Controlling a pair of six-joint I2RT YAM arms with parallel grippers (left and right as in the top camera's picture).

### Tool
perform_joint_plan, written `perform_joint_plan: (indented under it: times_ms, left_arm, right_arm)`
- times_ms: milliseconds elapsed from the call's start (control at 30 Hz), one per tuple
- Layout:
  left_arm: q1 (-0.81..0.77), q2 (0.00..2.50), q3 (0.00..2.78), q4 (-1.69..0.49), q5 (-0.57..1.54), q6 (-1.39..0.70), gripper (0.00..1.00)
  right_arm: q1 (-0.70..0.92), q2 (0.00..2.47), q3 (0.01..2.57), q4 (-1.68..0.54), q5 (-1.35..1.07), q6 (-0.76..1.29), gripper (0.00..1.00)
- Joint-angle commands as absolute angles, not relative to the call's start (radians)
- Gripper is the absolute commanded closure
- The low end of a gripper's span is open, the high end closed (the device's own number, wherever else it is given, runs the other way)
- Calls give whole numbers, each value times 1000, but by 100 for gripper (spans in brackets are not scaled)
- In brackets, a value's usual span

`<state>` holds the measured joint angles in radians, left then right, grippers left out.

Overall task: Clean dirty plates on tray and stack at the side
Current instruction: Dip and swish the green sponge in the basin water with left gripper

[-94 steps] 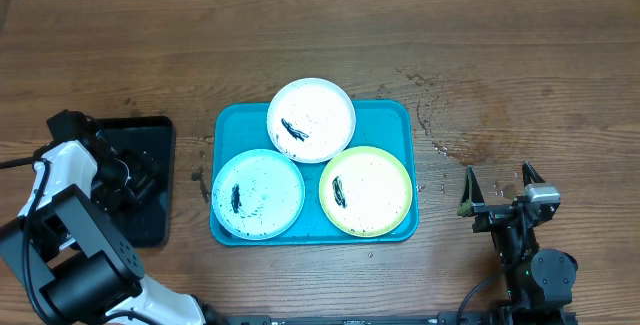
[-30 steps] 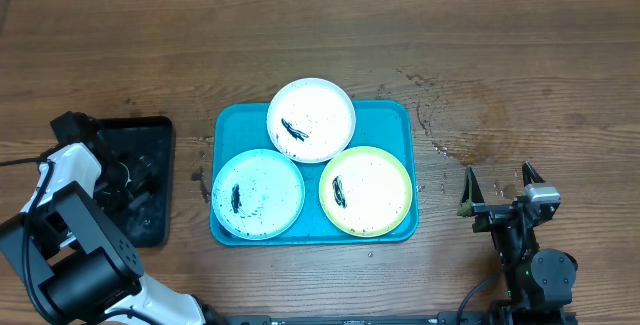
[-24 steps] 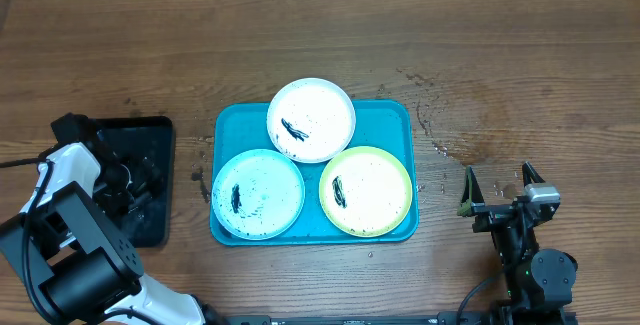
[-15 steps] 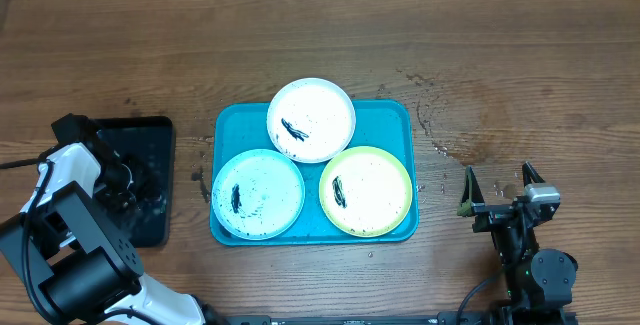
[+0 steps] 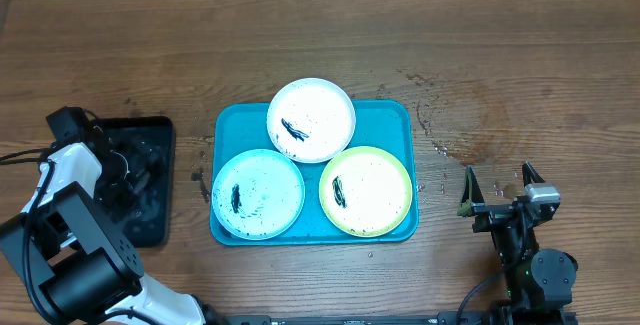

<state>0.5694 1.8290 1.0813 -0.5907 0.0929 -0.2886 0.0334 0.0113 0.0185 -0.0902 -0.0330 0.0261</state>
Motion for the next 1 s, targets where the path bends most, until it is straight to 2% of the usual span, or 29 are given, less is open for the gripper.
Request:
perform_joint_plan:
  times_ms: [0,167,200,267,367,433,467,600,633,667,700,767,967]
  left_arm:
    - [569,1846,1067,-546,89,-292,0]
    - [569,1846,1067,-498,-4,-292,0]
    - [569,1846,1067,-497,-4,-292,3]
    - [569,1846,1067,-496,-3,-292,20]
    - [568,1846,1067,-497,0,-292,35]
    - [568,1846,1067,-501,-1,-292,81]
    - [568,1846,1067,-505,-1,-292,95]
    - [568,1846,1067,-527,-1,-292,96]
    - [568,1846,1067,-528,0,-292,96]
    - [568,1846,1067,-528,-1,-292,90]
    - [569,1846,1067,-527,-1,-291,71]
    - [569,1846,1067,-517,-9,-291,0]
    - [569,1846,1067,-432,-11,-291,0]
  right_arm:
    - [30,6,8,-84,-23,25,0]
    - [30,6,8,-84,-23,25,0]
    - [30,6,8,-84,-23,25,0]
    - [30,6,8,-84,-23,25,0]
    - [30,6,8,-84,-23,25,0]
    - [30,6,8,-84,-23,25,0]
    - [30,6,8,-84,-23,25,0]
    - [30,6,8,-84,-23,25,0]
    - [30,6,8,-84,-23,25,0]
    - [30,6,8,-84,-23,25,0]
    - [30,6,8,-84,-23,25,0]
    - [30,6,8,-84,-23,25,0]
    - [30,6,8,-84,-23,25,0]
